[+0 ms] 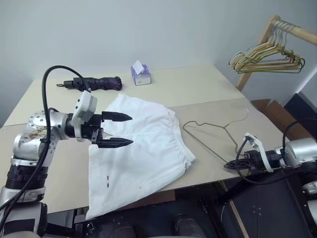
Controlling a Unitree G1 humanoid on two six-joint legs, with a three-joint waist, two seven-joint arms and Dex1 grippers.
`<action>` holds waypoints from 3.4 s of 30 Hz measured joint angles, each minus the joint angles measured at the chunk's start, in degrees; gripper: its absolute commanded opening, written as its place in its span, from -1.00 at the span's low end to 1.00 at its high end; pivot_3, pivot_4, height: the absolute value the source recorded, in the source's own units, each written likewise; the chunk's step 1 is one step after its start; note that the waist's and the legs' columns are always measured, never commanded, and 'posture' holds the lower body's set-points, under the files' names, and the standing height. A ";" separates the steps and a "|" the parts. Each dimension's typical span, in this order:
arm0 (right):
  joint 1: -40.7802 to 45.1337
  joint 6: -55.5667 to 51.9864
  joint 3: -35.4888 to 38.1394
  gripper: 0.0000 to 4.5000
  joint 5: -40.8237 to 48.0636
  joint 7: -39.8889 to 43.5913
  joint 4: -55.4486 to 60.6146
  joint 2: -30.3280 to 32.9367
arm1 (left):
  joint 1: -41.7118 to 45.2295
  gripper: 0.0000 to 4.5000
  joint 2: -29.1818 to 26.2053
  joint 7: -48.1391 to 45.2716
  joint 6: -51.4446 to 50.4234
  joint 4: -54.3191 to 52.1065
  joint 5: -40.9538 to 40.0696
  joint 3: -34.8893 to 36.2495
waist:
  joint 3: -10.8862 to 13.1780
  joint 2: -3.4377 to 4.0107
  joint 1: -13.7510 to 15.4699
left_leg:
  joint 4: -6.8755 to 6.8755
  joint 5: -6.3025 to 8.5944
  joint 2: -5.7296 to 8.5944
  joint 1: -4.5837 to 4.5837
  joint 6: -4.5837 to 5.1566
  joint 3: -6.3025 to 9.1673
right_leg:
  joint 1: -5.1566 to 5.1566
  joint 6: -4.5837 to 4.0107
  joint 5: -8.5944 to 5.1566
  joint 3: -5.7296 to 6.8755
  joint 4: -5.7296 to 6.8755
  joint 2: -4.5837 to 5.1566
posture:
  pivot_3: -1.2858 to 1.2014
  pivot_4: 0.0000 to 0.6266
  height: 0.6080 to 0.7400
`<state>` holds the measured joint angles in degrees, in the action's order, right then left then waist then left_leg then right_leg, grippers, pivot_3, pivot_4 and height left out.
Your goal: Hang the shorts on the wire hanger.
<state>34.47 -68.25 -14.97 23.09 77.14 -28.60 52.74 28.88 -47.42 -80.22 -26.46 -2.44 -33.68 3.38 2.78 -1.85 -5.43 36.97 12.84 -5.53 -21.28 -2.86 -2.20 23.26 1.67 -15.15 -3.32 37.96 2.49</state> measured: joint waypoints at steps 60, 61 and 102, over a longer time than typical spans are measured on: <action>23.82 18.29 -0.59 -1.00 -17.44 0.21 -34.24 -18.78 | -4.03 0.98 -1.74 2.08 4.58 -1.30 2.19 0.87 | 0.04 0.06 2.93 | 0.00 0.01 0.03 -0.08 0.01 0.00 | 0.07 -0.03 0.02 -0.02 0.02 -0.01 | 0.06 -0.95 1.00; 23.77 18.32 0.45 -1.00 -17.36 -1.09 -33.05 -18.83 | -4.02 0.98 -1.72 2.11 4.96 -1.28 2.28 0.87 | 0.04 0.06 2.93 | 0.00 0.01 0.03 -0.12 0.02 0.00 | 0.12 -0.03 0.02 -0.01 0.03 -0.01 | 0.05 -0.97 1.00; 5.40 18.91 -4.49 -1.00 -19.03 -14.23 47.91 -5.91 | 23.68 -0.01 9.72 -6.86 48.04 46.29 30.66 -15.18 | -0.03 0.12 0.84 | 0.26 0.00 0.03 -1.05 0.02 0.04 | 0.98 -0.41 0.27 0.04 0.14 -0.01 | -0.04 -1.00 1.00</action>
<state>39.87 -49.33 -19.46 4.07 62.92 19.31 46.83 52.56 -37.70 -87.08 21.59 43.86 -3.02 -11.80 2.75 -1.73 -4.59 37.23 12.84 -5.50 -22.33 -2.84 -2.17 24.25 1.27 -14.88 -3.28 38.10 2.47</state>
